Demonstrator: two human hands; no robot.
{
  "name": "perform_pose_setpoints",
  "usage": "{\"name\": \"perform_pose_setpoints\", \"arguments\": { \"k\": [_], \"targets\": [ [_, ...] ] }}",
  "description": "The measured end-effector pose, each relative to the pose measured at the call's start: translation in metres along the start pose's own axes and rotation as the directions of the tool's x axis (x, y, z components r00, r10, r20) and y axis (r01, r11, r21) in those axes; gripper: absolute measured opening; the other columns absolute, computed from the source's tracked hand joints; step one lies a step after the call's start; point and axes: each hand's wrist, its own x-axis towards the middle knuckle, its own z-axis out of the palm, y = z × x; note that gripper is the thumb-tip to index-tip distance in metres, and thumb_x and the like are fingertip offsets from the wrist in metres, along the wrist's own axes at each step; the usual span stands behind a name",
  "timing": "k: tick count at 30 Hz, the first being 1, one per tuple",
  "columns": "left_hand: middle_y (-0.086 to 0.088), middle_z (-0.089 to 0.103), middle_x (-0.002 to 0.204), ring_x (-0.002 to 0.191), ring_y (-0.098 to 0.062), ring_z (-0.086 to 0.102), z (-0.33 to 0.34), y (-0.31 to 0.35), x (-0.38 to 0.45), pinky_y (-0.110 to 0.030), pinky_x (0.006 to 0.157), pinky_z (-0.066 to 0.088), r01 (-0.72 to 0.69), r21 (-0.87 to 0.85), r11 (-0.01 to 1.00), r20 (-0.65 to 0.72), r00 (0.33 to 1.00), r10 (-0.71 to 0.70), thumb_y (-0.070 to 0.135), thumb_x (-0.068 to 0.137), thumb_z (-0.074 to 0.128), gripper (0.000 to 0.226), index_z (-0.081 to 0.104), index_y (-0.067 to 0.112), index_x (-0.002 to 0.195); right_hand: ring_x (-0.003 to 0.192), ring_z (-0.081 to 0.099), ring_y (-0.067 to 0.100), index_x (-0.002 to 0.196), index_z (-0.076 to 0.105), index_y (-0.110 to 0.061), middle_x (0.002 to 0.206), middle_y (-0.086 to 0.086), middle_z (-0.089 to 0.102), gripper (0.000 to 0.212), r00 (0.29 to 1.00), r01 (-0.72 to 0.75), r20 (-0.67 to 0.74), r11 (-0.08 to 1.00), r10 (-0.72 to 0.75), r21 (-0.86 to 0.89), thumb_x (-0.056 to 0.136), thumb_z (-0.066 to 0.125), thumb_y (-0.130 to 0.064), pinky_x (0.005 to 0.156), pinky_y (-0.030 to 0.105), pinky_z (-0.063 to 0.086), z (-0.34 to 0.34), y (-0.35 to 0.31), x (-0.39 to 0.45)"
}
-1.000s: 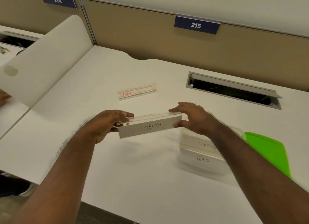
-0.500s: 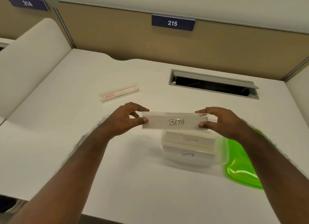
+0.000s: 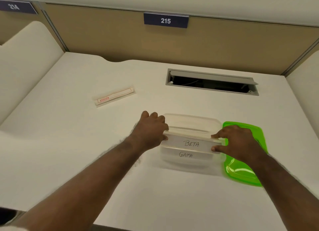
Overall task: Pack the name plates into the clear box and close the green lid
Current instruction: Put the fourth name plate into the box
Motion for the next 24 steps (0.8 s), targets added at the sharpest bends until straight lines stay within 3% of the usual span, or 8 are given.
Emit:
{"name": "perform_pose_setpoints", "arguments": {
  "k": [6, 9, 15, 24],
  "targets": [
    [-0.001, 0.063, 0.101, 0.101, -0.027, 0.05, 0.009, 0.027, 0.002, -0.042, 0.092, 0.028, -0.044, 0.176, 0.983, 0.102, 0.994, 0.026, 0.034, 0.085, 0.064, 0.02, 0.07, 0.019, 0.096, 0.117, 0.042, 0.013, 0.117, 0.06, -0.046, 0.115, -0.02, 0.064, 0.052, 0.998, -0.012, 0.058, 0.962, 0.029, -0.271, 0.07, 0.06, -0.07, 0.091, 0.04, 0.023, 0.012, -0.015, -0.006],
    [-0.001, 0.064, 0.097, 0.101, -0.027, 0.05, 0.013, 0.034, 0.006, -0.043, 0.097, 0.027, -0.029, 0.218, 0.976, 0.161, 0.987, -0.007, 0.024, 0.083, 0.065, 0.013, 0.07, 0.018, 0.093, 0.117, 0.042, 0.015, 0.117, 0.06, -0.043, 0.115, -0.018, 0.066, 0.052, 0.995, 0.01, 0.095, 0.942, 0.023, -0.335, 0.072, 0.059, -0.069, 0.091, 0.042, 0.023, 0.015, -0.019, -0.003],
    [0.0, 0.067, 0.096, 0.103, -0.026, 0.051, 0.021, 0.041, 0.014, -0.043, 0.1, 0.026, -0.041, 0.263, 0.964, 0.24, 0.97, -0.024, 0.027, 0.084, 0.064, 0.015, 0.069, 0.017, 0.095, 0.11, 0.046, 0.018, 0.107, 0.064, -0.037, 0.106, -0.014, 0.067, 0.049, 0.992, 0.088, 0.122, 0.887, -0.036, -0.454, 0.069, 0.061, -0.067, 0.083, 0.042, 0.02, 0.024, -0.018, 0.01],
    [0.0, 0.068, 0.093, 0.099, -0.025, 0.05, 0.029, 0.049, 0.021, -0.041, 0.1, 0.026, -0.032, 0.25, 0.968, 0.288, 0.957, -0.043, 0.016, 0.081, 0.057, 0.009, 0.063, 0.017, 0.088, 0.104, 0.049, 0.021, 0.097, 0.069, -0.03, 0.099, -0.008, 0.069, 0.049, 0.981, 0.159, 0.184, 0.832, -0.07, -0.532, 0.064, 0.065, -0.066, 0.086, 0.045, 0.019, 0.04, -0.023, 0.017]
  ]
}}
